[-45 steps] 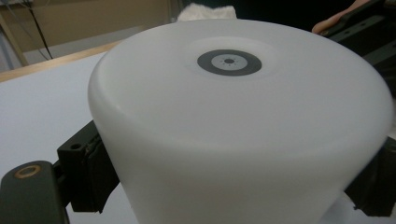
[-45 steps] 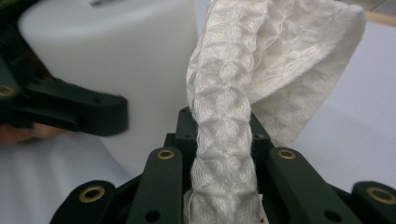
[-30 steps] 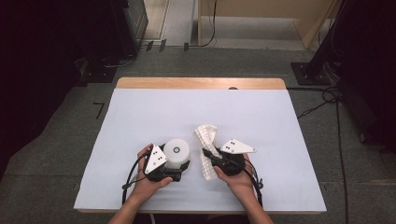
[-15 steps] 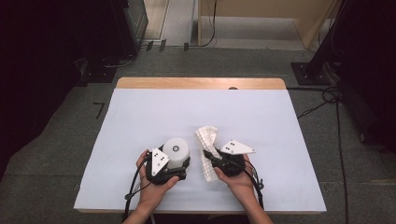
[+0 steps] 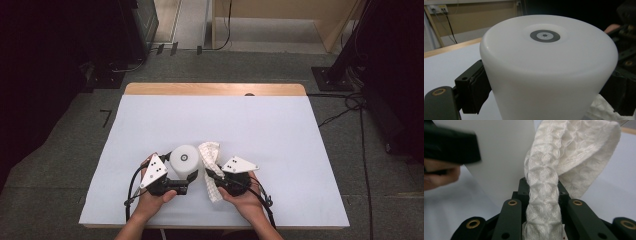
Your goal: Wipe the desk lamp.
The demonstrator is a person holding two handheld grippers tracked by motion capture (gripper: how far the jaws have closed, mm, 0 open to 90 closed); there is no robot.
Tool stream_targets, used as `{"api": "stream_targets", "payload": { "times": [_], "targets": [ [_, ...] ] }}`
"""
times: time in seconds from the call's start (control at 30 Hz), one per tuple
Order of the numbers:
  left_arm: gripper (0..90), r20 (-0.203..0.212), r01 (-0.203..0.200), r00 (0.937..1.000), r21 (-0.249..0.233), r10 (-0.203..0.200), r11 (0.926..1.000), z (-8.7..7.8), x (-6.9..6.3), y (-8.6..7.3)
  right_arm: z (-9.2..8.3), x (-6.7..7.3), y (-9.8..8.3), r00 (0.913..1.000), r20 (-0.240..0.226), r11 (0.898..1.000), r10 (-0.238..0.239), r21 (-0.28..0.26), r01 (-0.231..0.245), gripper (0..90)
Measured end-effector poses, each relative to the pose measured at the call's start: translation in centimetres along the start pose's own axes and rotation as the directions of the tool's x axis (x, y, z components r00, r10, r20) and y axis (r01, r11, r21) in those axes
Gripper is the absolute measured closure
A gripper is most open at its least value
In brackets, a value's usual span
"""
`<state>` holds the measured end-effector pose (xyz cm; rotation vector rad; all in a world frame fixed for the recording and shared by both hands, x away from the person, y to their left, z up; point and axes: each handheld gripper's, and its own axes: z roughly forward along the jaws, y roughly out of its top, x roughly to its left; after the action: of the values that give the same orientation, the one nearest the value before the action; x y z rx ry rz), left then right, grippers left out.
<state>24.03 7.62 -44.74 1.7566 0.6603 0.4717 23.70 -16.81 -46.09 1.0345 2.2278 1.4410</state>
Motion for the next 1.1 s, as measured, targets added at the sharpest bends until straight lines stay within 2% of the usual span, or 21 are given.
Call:
{"api": "stream_targets", "payload": {
  "times": [0.23,0.33,0.4,0.5,0.57,0.6,0.67,0.77,0.83,0.93,1.03,1.1],
  "targets": [
    [8.8,0.034,0.005,0.9994,-0.002,-0.005,1.0,0.2,-0.1,0.1,-1.9,0.7,1.6,0.9989,0.031,0.997,-0.034,-0.062,0.036,74.5],
    [8.8,0.019,-0.004,0.9998,0.0,0.004,1.0,0.1,-0.1,0.1,-2.0,0.6,1.8,0.9966,0.062,0.997,-0.054,-0.05,0.057,75.0],
    [8.8,0.021,-0.002,0.9998,-0.001,0.002,1.0,0.1,0.1,0.1,-1.9,0.1,1.6,0.9964,0.078,0.999,-0.035,-0.033,0.037,75.5],
    [8.8,0.013,-0.003,0.9999,0.011,0.003,0.9999,0.1,0.1,0.0,-2.2,-1.0,1.3,0.9936,0.112,0.998,0.017,-0.055,-0.011,75.8],
    [8.8,0.013,-0.002,0.9999,0.016,0.002,0.9999,0.3,0.1,0.0,-2.5,-1.1,1.4,0.994,0.103,0.996,0.036,-0.082,-0.028,75.8],
    [8.8,0.012,-0.005,0.9999,0.02,0.004,0.9998,0.3,0.0,0.0,-2.8,-1.0,1.6,0.9958,0.082,0.994,0.039,-0.109,-0.03,75.8],
    [8.8,0.018,-0.007,0.9998,0.025,0.007,0.9997,0.5,-0.2,-0.1,-3.0,-0.5,1.9,0.9985,0.051,0.99,0.019,-0.138,-0.012,75.8],
    [8.8,0.03,-0.014,0.9995,0.021,0.013,0.9997,0.6,-0.6,0.0,-2.3,0.5,1.8,0.9991,0.022,0.993,-0.035,-0.113,0.037,75.7],
    [8.8,0.033,-0.012,0.9994,0.015,0.011,0.9998,0.4,-0.5,0.2,-1.7,0.7,1.4,0.9986,0.036,0.996,-0.038,-0.084,0.041,75.7],
    [8.8,0.035,-0.005,0.9994,0.014,0.005,0.9999,0.3,-0.3,0.3,-1.1,0.2,0.8,0.9996,0.024,0.998,-0.013,-0.058,0.015,75.7],
    [8.8,0.033,-0.015,0.9994,0.03,0.014,0.9995,0.6,-0.3,0.1,-1.6,0.6,1.3,0.9994,0.019,0.995,-0.03,-0.096,0.032,75.7],
    [8.8,0.035,-0.018,0.9993,0.04,0.016,0.999,0.8,-0.4,-0.1,-2.4,0.8,2.0,0.9988,0.019,0.989,-0.045,-0.139,0.047,75.7]
  ]
}}
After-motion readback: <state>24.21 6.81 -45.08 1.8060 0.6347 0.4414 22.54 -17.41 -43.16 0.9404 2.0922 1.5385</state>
